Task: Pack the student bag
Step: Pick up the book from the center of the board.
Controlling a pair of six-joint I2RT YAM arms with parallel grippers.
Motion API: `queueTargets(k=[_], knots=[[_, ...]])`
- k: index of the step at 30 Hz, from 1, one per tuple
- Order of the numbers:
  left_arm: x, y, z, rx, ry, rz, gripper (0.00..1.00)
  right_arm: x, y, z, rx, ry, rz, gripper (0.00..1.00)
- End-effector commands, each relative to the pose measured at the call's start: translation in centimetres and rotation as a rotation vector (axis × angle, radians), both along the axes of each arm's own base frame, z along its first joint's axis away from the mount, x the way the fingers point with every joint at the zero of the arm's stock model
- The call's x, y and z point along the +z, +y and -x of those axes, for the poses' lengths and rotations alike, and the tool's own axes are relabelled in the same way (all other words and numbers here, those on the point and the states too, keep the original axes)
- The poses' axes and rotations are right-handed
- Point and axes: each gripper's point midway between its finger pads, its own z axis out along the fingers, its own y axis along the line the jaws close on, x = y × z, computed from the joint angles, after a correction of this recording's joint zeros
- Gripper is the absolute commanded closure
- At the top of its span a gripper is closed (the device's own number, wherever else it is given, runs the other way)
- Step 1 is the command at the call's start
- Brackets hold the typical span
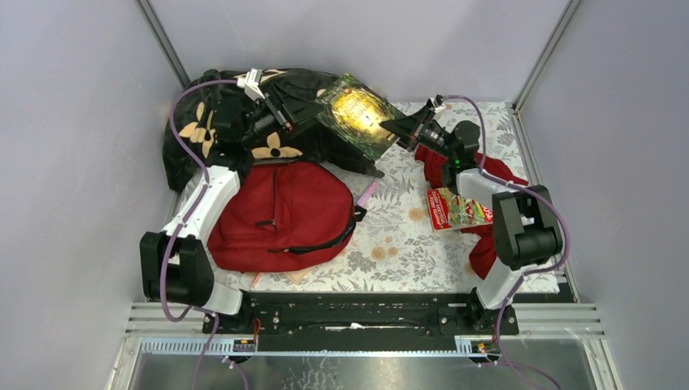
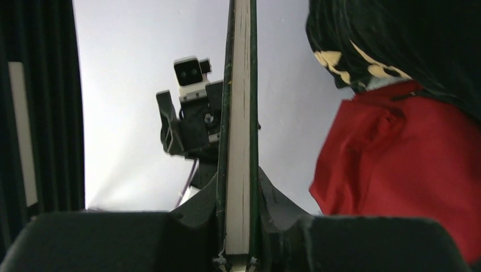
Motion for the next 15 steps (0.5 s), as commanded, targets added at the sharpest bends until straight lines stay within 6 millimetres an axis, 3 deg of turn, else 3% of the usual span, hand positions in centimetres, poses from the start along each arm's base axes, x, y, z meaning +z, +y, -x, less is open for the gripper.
queueTargets(k=[1,6,9,11,13,15], knots=[[0.5,-0.7,3.0,-0.261,-0.038,0.008,0.01,3.8,-0.3,6.1,0.226,-0.188,0.102,1.00],[-1.9,-0.9,2.7,-0.326,0.018,-0.091,0.01,2.7,-0.4,9.3,0.350,-0.237,0.176,1.00],[-2.7,-1.3,3.7,-0.426,0.054,-0.086,0.02,2.5,-0.6,11.0,0.413,-0.267,0.182,1.00],[-2.9,-1.4,4.1,-0.461,0.056,-0.084,0.12,2.2,-0.6,11.1,0.415,-0.257,0.180,1.00],[-3.0,-1.4,4.4,-0.473,0.052,-0.086,0.36,1.9,-0.6,10.9,0.408,-0.247,0.179,1.00],[-3.2,-1.4,4.4,-0.466,0.059,-0.086,0.82,1.5,-0.5,10.4,0.396,-0.233,0.174,1.00]])
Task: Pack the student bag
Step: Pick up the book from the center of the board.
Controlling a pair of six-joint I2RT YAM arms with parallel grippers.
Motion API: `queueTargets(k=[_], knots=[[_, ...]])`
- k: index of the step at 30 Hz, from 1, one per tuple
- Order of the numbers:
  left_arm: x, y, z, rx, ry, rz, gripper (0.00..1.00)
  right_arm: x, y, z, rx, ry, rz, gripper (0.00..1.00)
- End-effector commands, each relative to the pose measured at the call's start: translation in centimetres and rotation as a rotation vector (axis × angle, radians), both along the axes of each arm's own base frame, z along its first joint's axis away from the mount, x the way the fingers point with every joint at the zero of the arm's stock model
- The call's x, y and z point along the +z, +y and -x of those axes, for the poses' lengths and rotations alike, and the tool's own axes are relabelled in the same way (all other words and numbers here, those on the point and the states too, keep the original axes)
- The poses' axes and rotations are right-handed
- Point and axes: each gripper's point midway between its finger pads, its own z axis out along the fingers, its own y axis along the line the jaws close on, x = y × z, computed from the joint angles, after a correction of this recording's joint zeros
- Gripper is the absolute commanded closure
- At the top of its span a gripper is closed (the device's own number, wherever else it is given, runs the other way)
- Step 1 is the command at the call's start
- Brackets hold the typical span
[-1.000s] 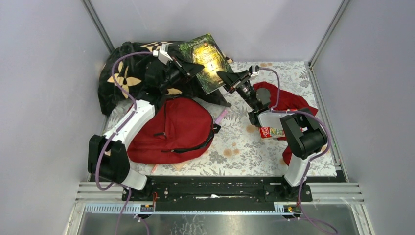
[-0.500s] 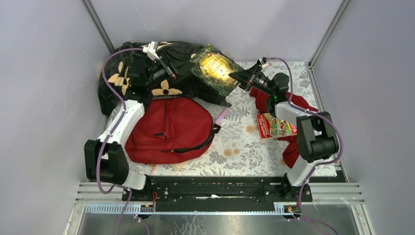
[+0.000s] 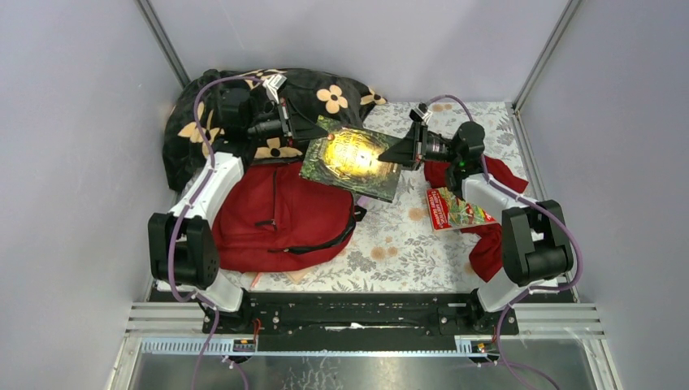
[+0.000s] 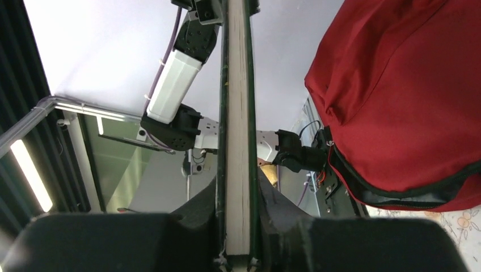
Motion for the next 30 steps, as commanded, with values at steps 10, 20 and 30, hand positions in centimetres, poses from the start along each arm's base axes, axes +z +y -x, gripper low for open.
queueTargets(k=[10,20,30], knots=[[-0.2,0.7,0.3,0.070,0.006,0.052,1.00,0.5,-0.4,-1.1,-0.160,-0.041,-0.109,0.26],[-0.6,1.2,-0.7,0.157,0.046,0.128,1.00,0.0,0.9,-0.2,-0.232,-0.042,-0.179,0.37],[-4.2,2.1,-1.0,0.264,0.040,-0.096,0.53,-0.3,-0.3,-1.7,-0.342,-0.017,-0.165,1.00]])
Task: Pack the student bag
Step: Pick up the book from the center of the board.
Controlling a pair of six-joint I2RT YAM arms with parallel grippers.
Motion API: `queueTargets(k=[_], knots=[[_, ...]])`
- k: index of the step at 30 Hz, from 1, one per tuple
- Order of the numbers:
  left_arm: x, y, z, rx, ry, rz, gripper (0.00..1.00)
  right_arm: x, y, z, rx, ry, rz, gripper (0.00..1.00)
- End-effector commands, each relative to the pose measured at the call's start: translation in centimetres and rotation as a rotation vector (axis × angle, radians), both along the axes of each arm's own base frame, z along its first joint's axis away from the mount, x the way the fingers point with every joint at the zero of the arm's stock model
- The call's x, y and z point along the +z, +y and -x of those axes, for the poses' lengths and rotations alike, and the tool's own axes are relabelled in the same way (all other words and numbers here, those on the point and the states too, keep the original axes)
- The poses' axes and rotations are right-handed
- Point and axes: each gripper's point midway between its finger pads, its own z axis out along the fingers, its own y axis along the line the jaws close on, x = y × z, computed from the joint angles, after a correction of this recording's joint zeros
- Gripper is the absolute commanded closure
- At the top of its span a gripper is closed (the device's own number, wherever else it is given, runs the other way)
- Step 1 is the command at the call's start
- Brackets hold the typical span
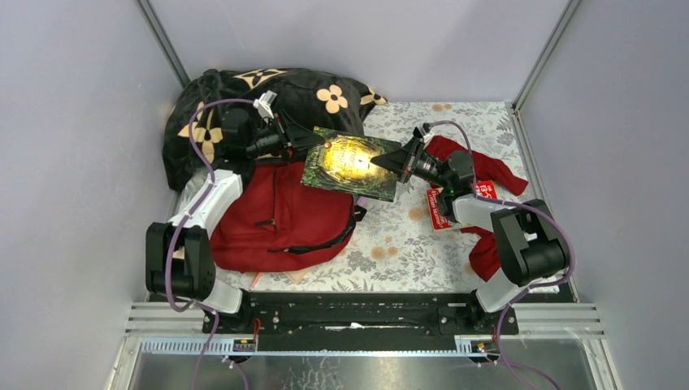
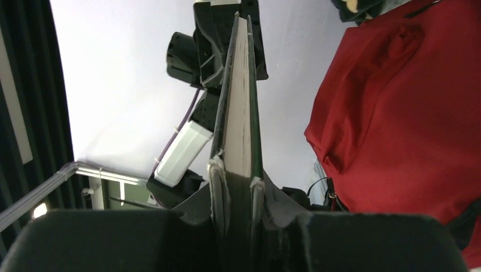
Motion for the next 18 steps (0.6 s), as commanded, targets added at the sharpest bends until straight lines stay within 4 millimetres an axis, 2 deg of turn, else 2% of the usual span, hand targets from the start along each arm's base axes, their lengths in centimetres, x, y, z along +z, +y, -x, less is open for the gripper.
queueTargets(k=[1,2,3,4,5,9,11,13,18], knots=[[-2.9,1.5,-1.4,0.185,-0.025,-0.276,0.48,1.7,-2.9,-1.3,-0.145,-0.058,0.029,1.00],[-4.0,2.2,-2.2,0.296,-0.040,-0.425,0.44,0.8,-4.3,-2.2,-0.212,-0.044,0.111,1.00],[-5.9,1.6,-1.1,0.300,-0.028,-0.561,0.43,-0.5,-5.3,-2.6,-0.283,-0.031,0.223,1.00],[-7.2,1.6,-0.7,0.342,-0.031,-0.688,0.39,-2.3,-7.1,-3.1,-0.386,-0.001,0.392,1.00],[-8.2,1.4,-0.1,0.372,-0.034,-0.779,0.38,-3.1,-9.5,-3.4,-0.511,0.015,0.551,1.00],[-11.6,-0.1,2.4,0.418,-0.045,-0.960,0.22,-2.7,-18.5,-2.1,-0.898,0.042,0.917,1.00],[-13.2,-1.8,3.7,0.393,-0.071,-1.059,0.17,-2.2,-21.5,-1.2,-0.986,0.053,1.057,1.00],[-14.7,-3.5,5.0,0.364,-0.086,-1.175,0.15,-1.6,-22.9,-0.7,-1.020,0.049,1.139,1.00],[-19.0,-6.7,7.8,0.261,-0.086,-1.432,0.12,-0.7,-23.7,0.0,-1.047,0.036,1.161,1.00]])
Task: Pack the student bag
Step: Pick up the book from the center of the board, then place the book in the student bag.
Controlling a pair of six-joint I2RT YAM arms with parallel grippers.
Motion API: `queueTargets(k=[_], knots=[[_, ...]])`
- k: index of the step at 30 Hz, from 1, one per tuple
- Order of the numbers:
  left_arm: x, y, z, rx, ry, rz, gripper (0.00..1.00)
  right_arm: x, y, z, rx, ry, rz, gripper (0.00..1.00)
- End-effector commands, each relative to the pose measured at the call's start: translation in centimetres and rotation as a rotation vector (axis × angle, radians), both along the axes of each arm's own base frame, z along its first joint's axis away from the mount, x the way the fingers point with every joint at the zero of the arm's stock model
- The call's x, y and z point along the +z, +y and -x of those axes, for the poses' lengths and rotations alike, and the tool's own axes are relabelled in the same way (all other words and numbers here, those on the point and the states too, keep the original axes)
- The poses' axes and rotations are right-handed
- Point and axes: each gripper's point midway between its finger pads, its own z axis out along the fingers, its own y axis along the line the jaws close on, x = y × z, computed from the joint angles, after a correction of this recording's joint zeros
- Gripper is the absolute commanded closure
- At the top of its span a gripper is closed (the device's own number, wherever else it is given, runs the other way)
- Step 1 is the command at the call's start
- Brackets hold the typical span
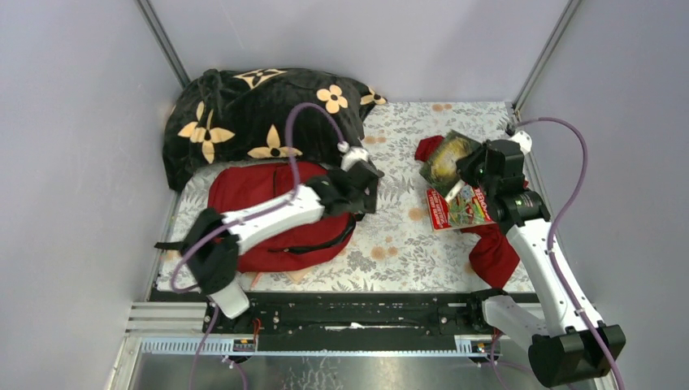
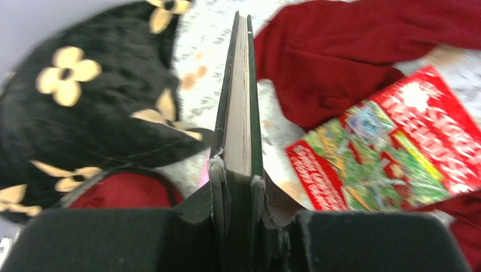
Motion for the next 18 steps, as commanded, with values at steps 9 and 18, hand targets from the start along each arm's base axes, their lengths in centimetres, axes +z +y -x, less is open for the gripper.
queueTargets(k=[9,18], knots=[[-5.5,3.8,0.3,0.071,-0.066,-0.609,0.17,-0.2,-1.1,1.0,-0.027,0.018,0.061,1.00],[-3.7,5.3,-0.6,0.134,-0.136,-0.689,0.41,-0.4,0.1,0.3,0.028,0.019,0.030,1.00]])
